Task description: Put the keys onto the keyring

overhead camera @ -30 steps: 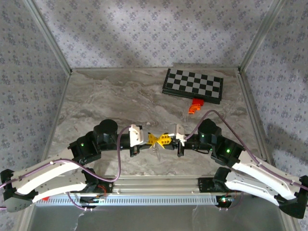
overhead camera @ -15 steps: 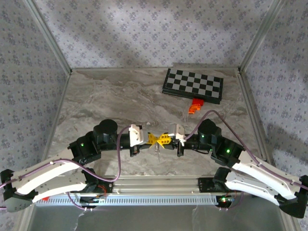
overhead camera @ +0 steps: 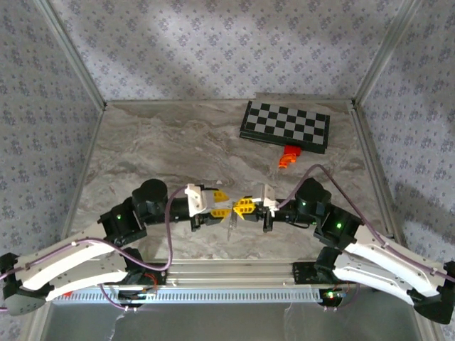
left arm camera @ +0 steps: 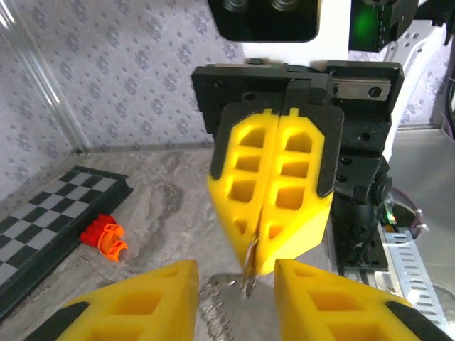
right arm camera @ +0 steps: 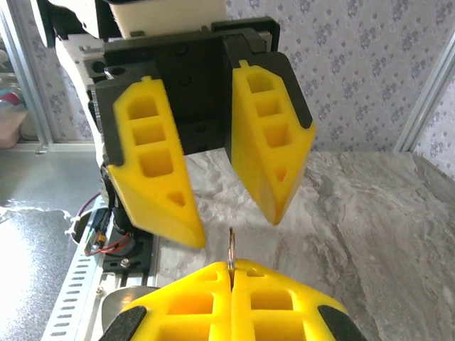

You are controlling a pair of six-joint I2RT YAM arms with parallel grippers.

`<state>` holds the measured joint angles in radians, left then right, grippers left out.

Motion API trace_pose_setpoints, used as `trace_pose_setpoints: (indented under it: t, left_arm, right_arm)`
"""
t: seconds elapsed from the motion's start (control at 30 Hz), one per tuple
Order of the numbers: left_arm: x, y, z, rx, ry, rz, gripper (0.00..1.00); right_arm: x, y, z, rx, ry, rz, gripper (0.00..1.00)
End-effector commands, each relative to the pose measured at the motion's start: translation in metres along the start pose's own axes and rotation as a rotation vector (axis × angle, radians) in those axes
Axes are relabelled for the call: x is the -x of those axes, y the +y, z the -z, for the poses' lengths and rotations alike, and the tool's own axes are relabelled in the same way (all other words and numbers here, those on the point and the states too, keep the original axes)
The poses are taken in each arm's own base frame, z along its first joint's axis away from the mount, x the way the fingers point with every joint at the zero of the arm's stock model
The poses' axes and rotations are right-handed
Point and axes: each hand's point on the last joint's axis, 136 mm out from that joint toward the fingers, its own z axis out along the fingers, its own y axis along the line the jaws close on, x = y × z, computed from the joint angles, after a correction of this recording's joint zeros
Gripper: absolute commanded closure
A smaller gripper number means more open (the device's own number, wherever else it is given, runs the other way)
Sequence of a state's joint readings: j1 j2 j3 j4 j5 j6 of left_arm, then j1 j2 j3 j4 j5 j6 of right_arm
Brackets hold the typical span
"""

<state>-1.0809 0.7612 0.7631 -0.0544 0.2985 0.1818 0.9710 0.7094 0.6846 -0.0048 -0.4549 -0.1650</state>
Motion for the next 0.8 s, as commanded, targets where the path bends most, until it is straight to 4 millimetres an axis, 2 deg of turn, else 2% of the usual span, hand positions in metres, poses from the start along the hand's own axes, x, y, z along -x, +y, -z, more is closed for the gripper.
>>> trace_pose_setpoints:
  t: [0.0, 0.23, 0.5, 0.77]
  left_arm:
    - [0.027, 0.005, 0.012, 0.043, -0.152, 0.027, 0.68]
    - [0.038, -0.002, 0.016, -0.001, -0.238, 0.068, 0.7]
    - [0.055, -0.008, 0.019, -0.047, -0.291, 0.066, 0.7]
    - [0.059, -0.009, 0.015, -0.063, -0.297, 0.061, 0.72]
  right_arm:
    - [0.03, 0.006, 0.01, 0.039, -0.143, -0.008, 1.0]
    - [0.056, 0.004, 0.02, 0.076, -0.297, -0.055, 1.0]
    - [0.06, 0.007, 0.017, 0.124, -0.314, -0.061, 1.0]
    - [0.058, 0.009, 0.011, 0.148, -0.296, -0.054, 1.0]
